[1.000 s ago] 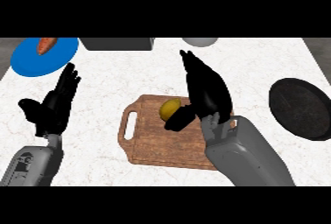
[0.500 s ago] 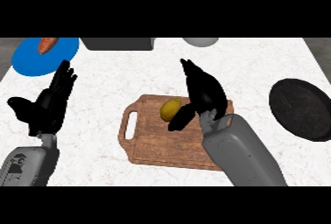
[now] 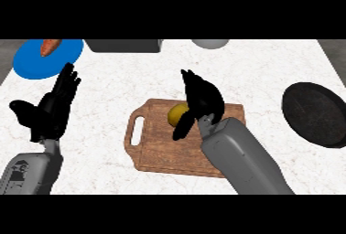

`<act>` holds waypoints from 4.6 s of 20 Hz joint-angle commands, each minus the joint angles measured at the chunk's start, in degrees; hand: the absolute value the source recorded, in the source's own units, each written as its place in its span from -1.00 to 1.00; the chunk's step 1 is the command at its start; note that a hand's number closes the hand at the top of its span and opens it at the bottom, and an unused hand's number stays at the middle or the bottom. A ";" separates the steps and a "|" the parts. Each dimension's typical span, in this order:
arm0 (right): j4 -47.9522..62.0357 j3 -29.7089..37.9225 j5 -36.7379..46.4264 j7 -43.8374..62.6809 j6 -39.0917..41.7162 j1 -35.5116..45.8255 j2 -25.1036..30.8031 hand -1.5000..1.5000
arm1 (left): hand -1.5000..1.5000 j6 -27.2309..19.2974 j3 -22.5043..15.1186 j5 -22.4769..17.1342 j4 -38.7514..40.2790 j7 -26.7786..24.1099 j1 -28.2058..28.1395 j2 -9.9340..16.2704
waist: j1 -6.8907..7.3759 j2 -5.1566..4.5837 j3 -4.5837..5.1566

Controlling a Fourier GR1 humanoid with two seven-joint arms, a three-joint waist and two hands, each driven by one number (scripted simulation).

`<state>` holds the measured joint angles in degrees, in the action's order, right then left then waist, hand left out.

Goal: Pick the lemon from the cutting board and place it in the pan

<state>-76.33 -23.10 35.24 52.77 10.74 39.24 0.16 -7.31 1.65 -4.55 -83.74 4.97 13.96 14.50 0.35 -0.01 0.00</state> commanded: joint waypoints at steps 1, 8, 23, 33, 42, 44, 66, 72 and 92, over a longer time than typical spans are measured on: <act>6.00 -1.91 1.64 0.96 0.66 1.36 -0.15 -1.00 | 0.00 1.28 -0.69 -0.01 -1.95 -2.35 -5.44 -1.02 | 0.47 -0.02 0.02; 10.32 -5.47 -0.58 5.10 1.80 3.87 -0.15 -1.00 | 0.00 1.05 -0.26 1.45 -1.33 -1.16 -2.86 -1.51 | 0.29 -0.03 0.01; 20.49 -5.61 -2.19 -0.49 0.28 4.80 -0.15 -1.00 | 0.00 1.61 1.57 2.69 -0.74 0.92 -0.20 -2.81 | 0.11 -0.03 0.00; 27.59 -6.12 -8.25 -10.65 -0.28 8.02 -0.15 1.00 | 0.00 3.43 4.21 2.45 3.92 -2.26 2.22 -1.94 | 0.13 -0.16 0.00; 34.12 -11.67 -8.11 -12.51 -3.68 11.93 -0.14 1.00 | 0.00 3.37 2.81 4.15 0.06 -1.69 -0.96 -3.24 | 0.74 -0.16 0.00; 23.73 -10.98 -3.07 -10.68 -1.34 4.76 0.35 1.00 | 0.00 5.15 4.71 2.13 -1.10 -1.47 -2.77 -2.06 | -0.31 0.13 0.00; -45.19 -13.74 22.87 5.70 -13.49 -24.66 24.60 1.00 | 0.00 4.80 6.65 1.97 0.59 0.26 -0.13 -0.82 | -1.53 0.21 -0.01; -44.88 0.15 12.21 -0.25 -22.74 -27.95 21.62 1.00 | 0.00 1.62 2.57 4.88 -3.91 1.72 -2.09 -4.81 | -0.68 -0.02 -0.18; 22.58 31.44 -1.66 -53.06 -34.76 -15.40 34.69 1.00 | 0.00 5.29 4.03 3.29 0.74 -0.57 2.06 -3.46 | 1.74 -0.80 -0.17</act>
<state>-68.99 6.23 33.50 8.56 -20.74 18.02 35.13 -2.80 5.50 -0.86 -84.05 4.38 14.01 10.72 1.33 -0.55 -0.13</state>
